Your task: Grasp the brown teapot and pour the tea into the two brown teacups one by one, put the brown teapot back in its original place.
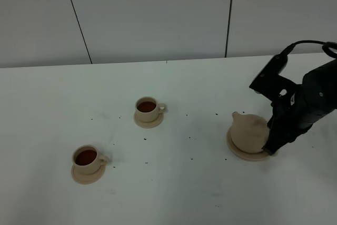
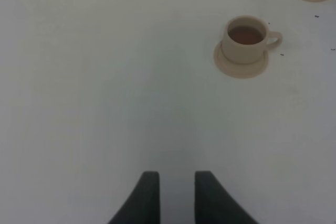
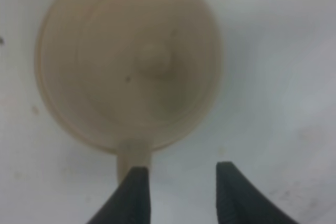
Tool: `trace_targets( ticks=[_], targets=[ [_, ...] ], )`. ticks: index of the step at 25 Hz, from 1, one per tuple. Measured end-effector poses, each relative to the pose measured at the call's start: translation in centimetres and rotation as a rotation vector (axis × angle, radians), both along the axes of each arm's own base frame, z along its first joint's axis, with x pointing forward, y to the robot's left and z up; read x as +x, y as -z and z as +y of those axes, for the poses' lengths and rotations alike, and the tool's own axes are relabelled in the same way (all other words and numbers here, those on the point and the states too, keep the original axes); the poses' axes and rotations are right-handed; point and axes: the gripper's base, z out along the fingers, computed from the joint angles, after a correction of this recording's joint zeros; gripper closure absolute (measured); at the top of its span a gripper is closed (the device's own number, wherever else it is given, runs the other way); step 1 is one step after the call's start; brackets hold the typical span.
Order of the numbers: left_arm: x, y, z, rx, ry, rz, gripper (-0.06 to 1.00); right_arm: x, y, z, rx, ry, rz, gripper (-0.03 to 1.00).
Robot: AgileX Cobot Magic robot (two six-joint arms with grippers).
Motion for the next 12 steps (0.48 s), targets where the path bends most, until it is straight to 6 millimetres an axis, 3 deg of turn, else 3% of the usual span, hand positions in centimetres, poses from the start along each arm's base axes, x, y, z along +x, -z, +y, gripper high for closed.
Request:
trace_targets(
  ticks=[5, 12],
  targets=[
    [0.0, 0.0, 0.0, 0.0, 0.0, 0.0, 0.71, -1.3, -4.9, -0.4, 0.06, 0.009, -0.132, 0.67],
    [0.0, 0.0, 0.0, 0.0, 0.0, 0.0, 0.71, -4.9, -11.9, -1.3, 0.213, 0.044, -0.282, 0.7]
  ],
)
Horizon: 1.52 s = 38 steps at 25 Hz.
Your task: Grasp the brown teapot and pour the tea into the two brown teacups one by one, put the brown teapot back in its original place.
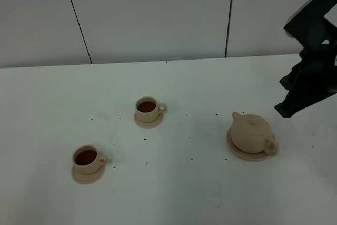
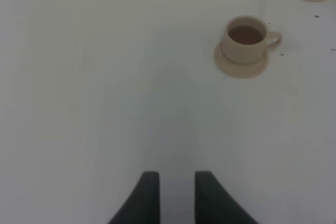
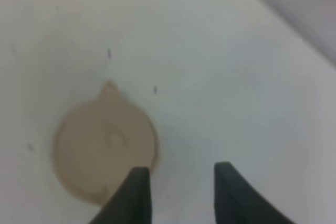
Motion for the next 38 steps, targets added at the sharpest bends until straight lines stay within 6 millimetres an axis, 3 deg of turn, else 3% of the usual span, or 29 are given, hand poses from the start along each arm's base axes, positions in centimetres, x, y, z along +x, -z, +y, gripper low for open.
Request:
trace_targets(
  ticks=[3, 11, 19, 27, 38],
  targets=[
    [0.0, 0.0, 0.0, 0.0, 0.0, 0.0, 0.71, -1.7, -1.3, -0.5, 0.033, 0.004, -0.02, 0.75],
    [0.0, 0.0, 0.0, -0.001, -0.001, 0.0, 0.71, -8.1, 0.6, -2.9, 0.134, 0.038, -0.176, 0.78],
    [0.0, 0.0, 0.0, -0.001, -0.001, 0.0, 0.71, -15.4, 0.5, -6.1, 0.298, 0.113, -0.402, 0.78],
    [0.0, 0.0, 0.0, -0.001, -0.001, 0.0, 0.71, -20.4, 1.4, -9.5, 0.306, 0.348, -0.314, 0.78],
    [0.0, 0.0, 0.0, -0.001, -0.001, 0.0, 0.71, -26.7, 2.1, -11.6, 0.361, 0.484, -0.339, 0.78]
  ],
)
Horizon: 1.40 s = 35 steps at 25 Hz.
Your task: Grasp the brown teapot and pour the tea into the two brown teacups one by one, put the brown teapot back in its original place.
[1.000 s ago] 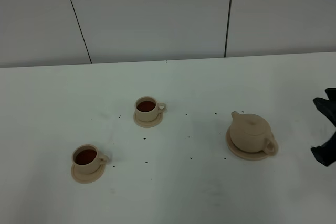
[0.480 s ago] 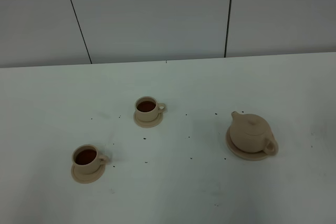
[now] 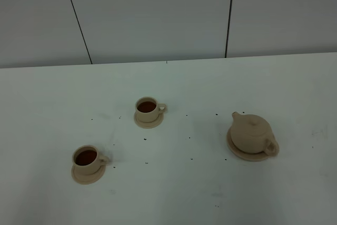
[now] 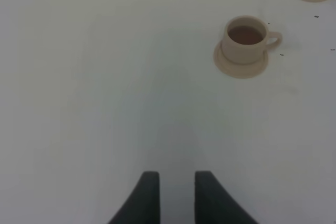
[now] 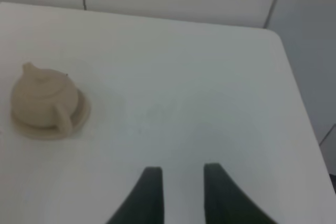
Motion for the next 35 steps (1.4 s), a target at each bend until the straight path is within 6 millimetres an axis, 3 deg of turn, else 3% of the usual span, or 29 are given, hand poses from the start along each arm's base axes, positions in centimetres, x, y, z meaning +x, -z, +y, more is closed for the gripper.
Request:
trace_targets(
  ticks=[8, 15, 35],
  targets=[
    [0.0, 0.0, 0.0, 0.001, 0.001, 0.0, 0.71, -2.2, 0.4, -0.4, 0.129, 0.042, -0.054, 0.78],
    [0.0, 0.0, 0.0, 0.001, 0.001, 0.0, 0.71, -2.9, 1.0, -0.4, 0.195, 0.059, 0.055, 0.78],
    [0.0, 0.0, 0.0, 0.0, 0.0, 0.0, 0.71, -2.7, 2.6, 0.8, 0.156, -0.067, 0.163, 0.78]
  ],
)
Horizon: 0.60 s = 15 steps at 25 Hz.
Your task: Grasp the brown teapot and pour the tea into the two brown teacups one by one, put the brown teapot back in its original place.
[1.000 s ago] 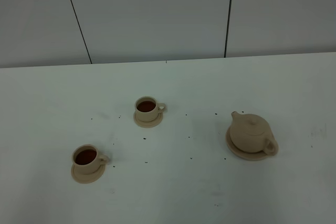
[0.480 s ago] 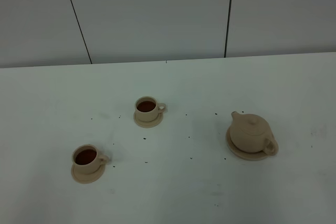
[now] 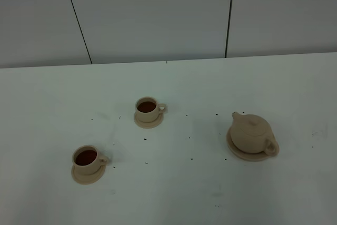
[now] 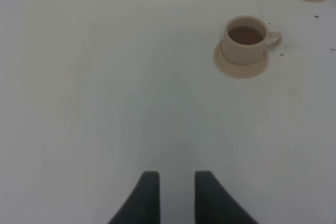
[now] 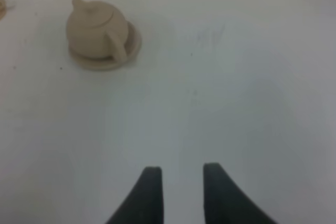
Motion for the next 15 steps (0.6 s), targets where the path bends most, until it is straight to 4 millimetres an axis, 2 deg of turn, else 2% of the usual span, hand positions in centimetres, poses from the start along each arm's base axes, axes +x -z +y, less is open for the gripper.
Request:
trace_targets(
  ticks=[15],
  targets=[
    [0.0, 0.0, 0.0, 0.0, 0.0, 0.0, 0.71, 0.05, 0.0, 0.01, 0.009, 0.005, -0.003, 0.78]
  ],
)
